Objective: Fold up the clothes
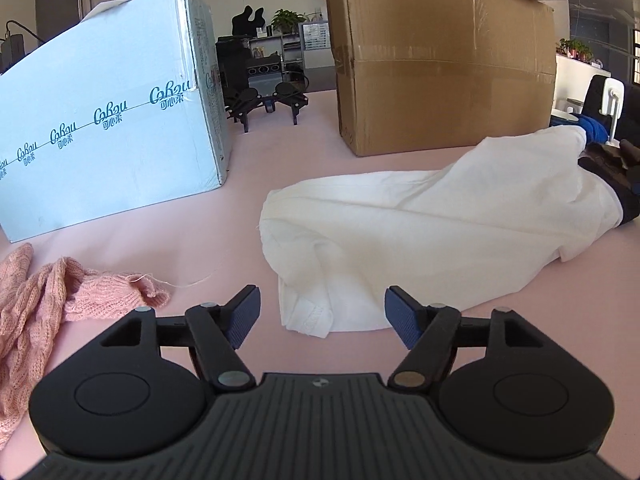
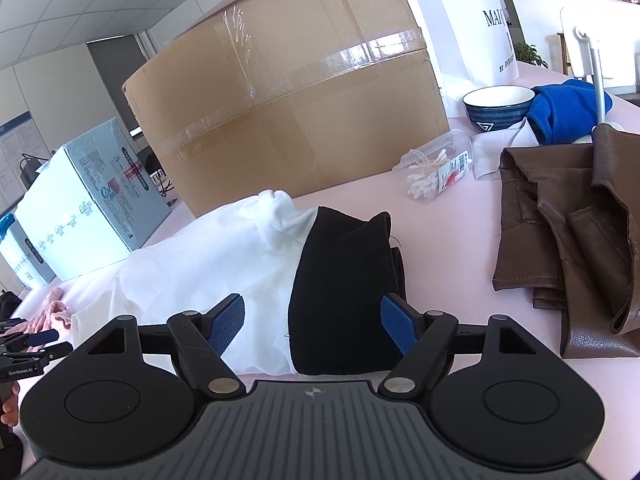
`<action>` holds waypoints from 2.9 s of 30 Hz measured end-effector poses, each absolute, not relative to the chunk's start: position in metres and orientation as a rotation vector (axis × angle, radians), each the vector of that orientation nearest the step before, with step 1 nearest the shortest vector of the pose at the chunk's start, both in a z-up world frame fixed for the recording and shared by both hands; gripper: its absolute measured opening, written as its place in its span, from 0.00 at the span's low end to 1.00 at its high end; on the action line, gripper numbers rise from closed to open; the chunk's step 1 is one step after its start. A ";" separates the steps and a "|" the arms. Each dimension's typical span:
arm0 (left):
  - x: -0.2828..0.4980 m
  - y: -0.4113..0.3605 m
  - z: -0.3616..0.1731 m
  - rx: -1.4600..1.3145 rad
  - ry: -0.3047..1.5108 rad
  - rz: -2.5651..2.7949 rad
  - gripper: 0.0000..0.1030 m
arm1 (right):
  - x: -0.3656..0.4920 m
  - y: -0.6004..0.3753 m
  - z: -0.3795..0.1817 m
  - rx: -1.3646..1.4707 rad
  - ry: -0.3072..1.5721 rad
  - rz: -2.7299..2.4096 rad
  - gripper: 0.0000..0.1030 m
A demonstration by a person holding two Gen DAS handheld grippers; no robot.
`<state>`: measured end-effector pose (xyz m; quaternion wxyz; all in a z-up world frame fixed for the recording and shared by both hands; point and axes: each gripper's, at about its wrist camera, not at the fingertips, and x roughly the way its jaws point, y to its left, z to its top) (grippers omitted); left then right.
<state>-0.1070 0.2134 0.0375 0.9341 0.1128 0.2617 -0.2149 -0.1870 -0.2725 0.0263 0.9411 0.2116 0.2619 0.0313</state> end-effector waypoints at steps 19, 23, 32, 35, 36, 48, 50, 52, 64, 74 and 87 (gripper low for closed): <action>-0.095 0.186 0.014 0.361 0.574 -0.281 0.30 | -0.188 -0.271 0.026 0.447 0.537 0.087 0.76; -0.094 0.185 0.014 0.350 0.574 -0.282 0.03 | -0.188 -0.270 0.027 0.442 0.534 0.083 0.76; -0.088 0.207 0.027 0.170 0.586 -0.292 0.02 | -0.191 -0.270 0.029 0.438 0.520 0.081 0.76; -0.080 0.217 0.028 0.089 0.632 -0.316 0.02 | -0.197 -0.275 0.033 0.425 0.488 0.050 0.76; -0.077 0.219 0.027 0.067 0.656 -0.318 0.02 | -0.200 -0.279 0.035 0.420 0.473 0.036 0.76; -0.061 0.243 0.021 -0.133 0.740 -0.370 0.02 | -0.192 -0.278 0.016 0.261 0.601 0.133 0.50; -0.057 0.249 0.020 -0.193 0.760 -0.375 0.02 | -0.188 -0.272 0.012 0.215 0.621 0.097 0.22; -0.053 0.256 0.020 -0.253 0.779 -0.377 0.02 | -0.189 -0.278 0.012 0.236 0.610 0.067 0.12; -0.064 0.256 0.047 -0.184 0.769 -0.347 0.01 | -0.209 -0.281 0.039 0.237 0.477 -0.044 0.09; -0.088 0.269 0.032 -0.149 0.867 -0.218 0.04 | -0.221 -0.292 0.026 0.246 0.579 -0.074 0.11; -0.118 0.262 0.094 0.084 0.549 -0.120 0.65 | -0.240 -0.290 0.067 0.176 0.382 -0.065 0.49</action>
